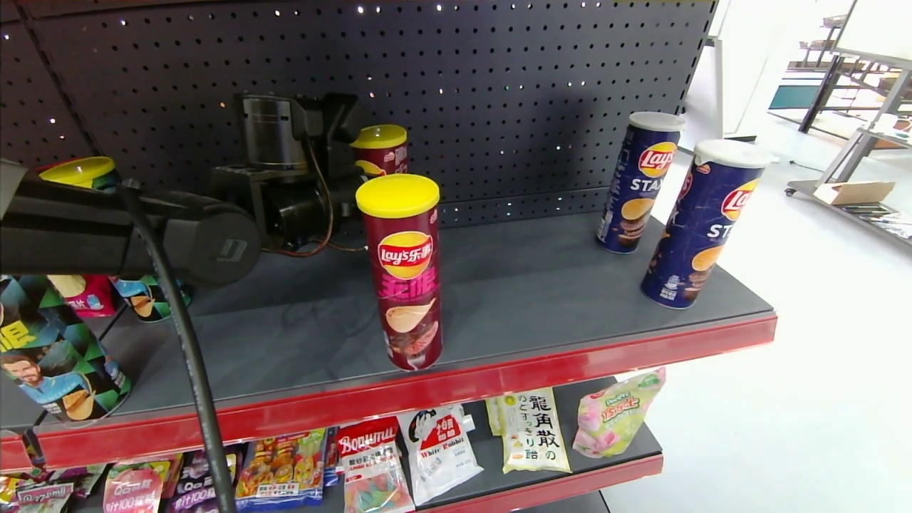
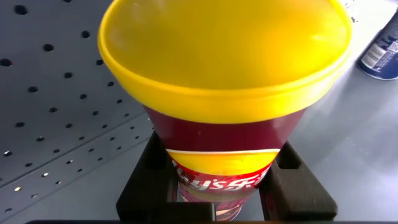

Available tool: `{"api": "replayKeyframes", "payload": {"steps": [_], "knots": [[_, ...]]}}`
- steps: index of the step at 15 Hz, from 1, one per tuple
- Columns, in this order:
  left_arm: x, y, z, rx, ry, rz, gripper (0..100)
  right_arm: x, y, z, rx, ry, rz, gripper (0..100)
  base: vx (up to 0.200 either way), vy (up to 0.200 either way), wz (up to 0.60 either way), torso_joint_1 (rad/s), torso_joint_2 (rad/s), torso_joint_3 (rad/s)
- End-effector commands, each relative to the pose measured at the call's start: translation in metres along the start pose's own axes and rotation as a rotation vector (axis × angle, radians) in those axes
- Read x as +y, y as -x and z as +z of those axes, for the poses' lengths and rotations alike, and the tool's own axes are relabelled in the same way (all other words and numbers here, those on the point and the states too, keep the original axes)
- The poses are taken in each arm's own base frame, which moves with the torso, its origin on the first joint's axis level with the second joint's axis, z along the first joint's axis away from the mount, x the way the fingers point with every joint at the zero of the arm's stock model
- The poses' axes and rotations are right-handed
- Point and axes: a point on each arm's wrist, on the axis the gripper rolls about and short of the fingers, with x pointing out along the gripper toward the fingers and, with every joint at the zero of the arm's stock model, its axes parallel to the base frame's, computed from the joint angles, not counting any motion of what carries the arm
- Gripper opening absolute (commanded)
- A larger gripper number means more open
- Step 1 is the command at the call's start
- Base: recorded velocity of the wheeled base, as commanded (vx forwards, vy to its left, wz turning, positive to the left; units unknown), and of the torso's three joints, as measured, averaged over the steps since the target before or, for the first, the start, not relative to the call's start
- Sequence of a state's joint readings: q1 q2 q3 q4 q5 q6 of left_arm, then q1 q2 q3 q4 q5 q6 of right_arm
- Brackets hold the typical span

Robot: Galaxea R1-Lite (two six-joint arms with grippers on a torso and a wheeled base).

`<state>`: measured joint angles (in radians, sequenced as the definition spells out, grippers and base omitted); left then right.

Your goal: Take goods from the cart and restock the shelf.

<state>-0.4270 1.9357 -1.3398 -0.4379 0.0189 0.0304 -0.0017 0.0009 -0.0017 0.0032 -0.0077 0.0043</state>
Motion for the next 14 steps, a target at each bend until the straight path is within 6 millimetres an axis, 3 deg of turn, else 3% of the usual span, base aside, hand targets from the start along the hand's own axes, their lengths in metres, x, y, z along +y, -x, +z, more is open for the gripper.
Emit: {"api": "replayKeyframes", "payload": {"steps": [1, 14], "knots": [[-0.0033, 0.0014, 0.0011, -0.003, -0.002, -0.004, 0, 0.0, -0.0001, 0.0, 0.001, 0.0, 0.0, 100, 0.0, 0.0, 0.0, 0.0, 0.0, 0.0], [-0.0075, 0.0039, -0.0034, 0.015, -0.004, -0.015, 0, 0.0, -0.0001, 0.0, 0.001, 0.0, 0.0, 100, 0.0, 0.0, 0.0, 0.0, 0.0, 0.0]]}}
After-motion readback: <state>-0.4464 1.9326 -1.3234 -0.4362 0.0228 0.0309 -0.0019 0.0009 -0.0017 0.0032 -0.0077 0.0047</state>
